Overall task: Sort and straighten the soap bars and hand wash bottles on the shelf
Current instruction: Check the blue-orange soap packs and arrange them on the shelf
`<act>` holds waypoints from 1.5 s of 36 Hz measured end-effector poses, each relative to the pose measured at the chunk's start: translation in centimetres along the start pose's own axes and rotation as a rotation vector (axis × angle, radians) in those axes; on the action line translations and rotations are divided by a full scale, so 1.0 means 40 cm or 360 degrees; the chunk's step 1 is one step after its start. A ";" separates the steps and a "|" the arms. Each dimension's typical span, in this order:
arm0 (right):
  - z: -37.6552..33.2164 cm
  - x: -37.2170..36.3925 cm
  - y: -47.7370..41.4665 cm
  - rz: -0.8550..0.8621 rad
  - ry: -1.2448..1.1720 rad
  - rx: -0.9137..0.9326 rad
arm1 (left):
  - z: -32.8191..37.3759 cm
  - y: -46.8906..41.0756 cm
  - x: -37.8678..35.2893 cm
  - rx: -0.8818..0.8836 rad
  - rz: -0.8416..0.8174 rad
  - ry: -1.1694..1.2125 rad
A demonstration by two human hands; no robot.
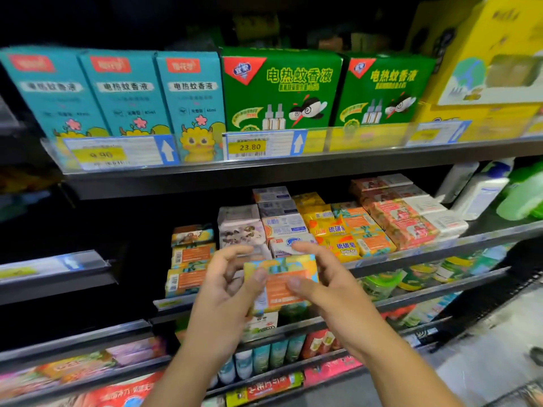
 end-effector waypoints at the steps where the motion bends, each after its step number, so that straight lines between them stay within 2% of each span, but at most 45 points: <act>1: -0.004 0.001 0.003 0.0042 0.0007 0.0021 | 0.003 0.001 -0.003 -0.0029 -0.0078 -0.0004; 4: -0.003 -0.004 0.010 0.0032 -0.0228 -0.0044 | -0.021 0.024 -0.032 0.0021 -0.0558 0.0045; 6: 0.010 -0.018 0.017 -0.0075 -0.0437 -0.0154 | -0.031 0.040 -0.035 -0.0009 -0.0788 -0.0140; 8: 0.023 -0.047 0.019 -0.0293 -0.0628 -0.0249 | -0.026 0.022 -0.009 -0.0149 -0.0719 -0.0373; 11: 0.028 -0.087 0.028 -0.0552 -0.0661 -0.0285 | -0.008 -0.004 0.040 -0.0287 -0.0400 -0.0322; 13: 0.036 -0.088 0.024 -0.0512 -0.0437 -0.0254 | -0.003 -0.004 0.051 -0.0281 -0.0256 -0.0105; 16: 0.028 -0.080 0.013 -0.0307 -0.0020 -0.0146 | -0.008 0.006 0.045 -0.0112 -0.0097 0.0190; 19: 0.011 -0.071 0.014 -0.0149 0.0017 -0.0085 | -0.015 0.013 0.035 0.0004 -0.0020 0.0245; 22: 0.007 -0.061 0.016 -0.0053 -0.0139 -0.0091 | -0.019 0.023 0.028 -0.0038 -0.0150 0.0110; 25: 0.011 -0.037 0.014 0.0077 -0.0212 -0.0072 | -0.042 0.050 0.007 0.0102 -0.0425 0.0260; 28: 0.024 -0.050 0.015 -0.0013 -0.0364 -0.0156 | -0.043 0.058 0.012 0.0053 -0.0579 0.0126; 32: 0.040 -0.092 0.018 -0.0340 -0.0563 -0.0260 | -0.017 0.037 0.056 -0.0184 -0.0312 0.0036; 34: 0.039 -0.108 0.021 -0.0509 -0.0547 -0.0248 | -0.016 0.034 0.080 -0.0205 -0.0118 0.0080; 38: 0.038 -0.096 -0.003 -0.0322 0.0032 -0.0124 | -0.027 0.039 0.107 -0.0086 0.0144 0.0152; 40: 0.036 -0.093 -0.011 -0.0240 0.0102 -0.0087 | -0.031 0.042 0.106 -0.0032 0.0219 0.0236; 43: 0.032 -0.092 -0.012 -0.0207 0.0002 -0.0067 | -0.035 0.045 0.102 0.0021 0.0303 0.0367; 47: 0.022 -0.079 -0.012 -0.0101 -0.0039 -0.0075 | -0.032 0.053 0.090 0.0018 0.0216 0.0227; 51: 0.014 -0.065 -0.009 -0.0081 -0.0185 -0.0115 | -0.050 0.062 0.065 0.0009 -0.0117 0.0201; 54: 0.028 -0.067 -0.015 -0.0162 -0.0370 -0.0222 | -0.032 0.055 0.066 -0.0148 -0.0286 -0.0114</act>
Point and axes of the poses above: each hand's wrist, its own y-axis away from the middle knuckle, its own x-axis out of the back of the hand, z = x × y, the point moved 10 cm from there along -y, towards the middle knuckle, and after that the axes turned 13 degrees about -x, right-handed, at the moved point
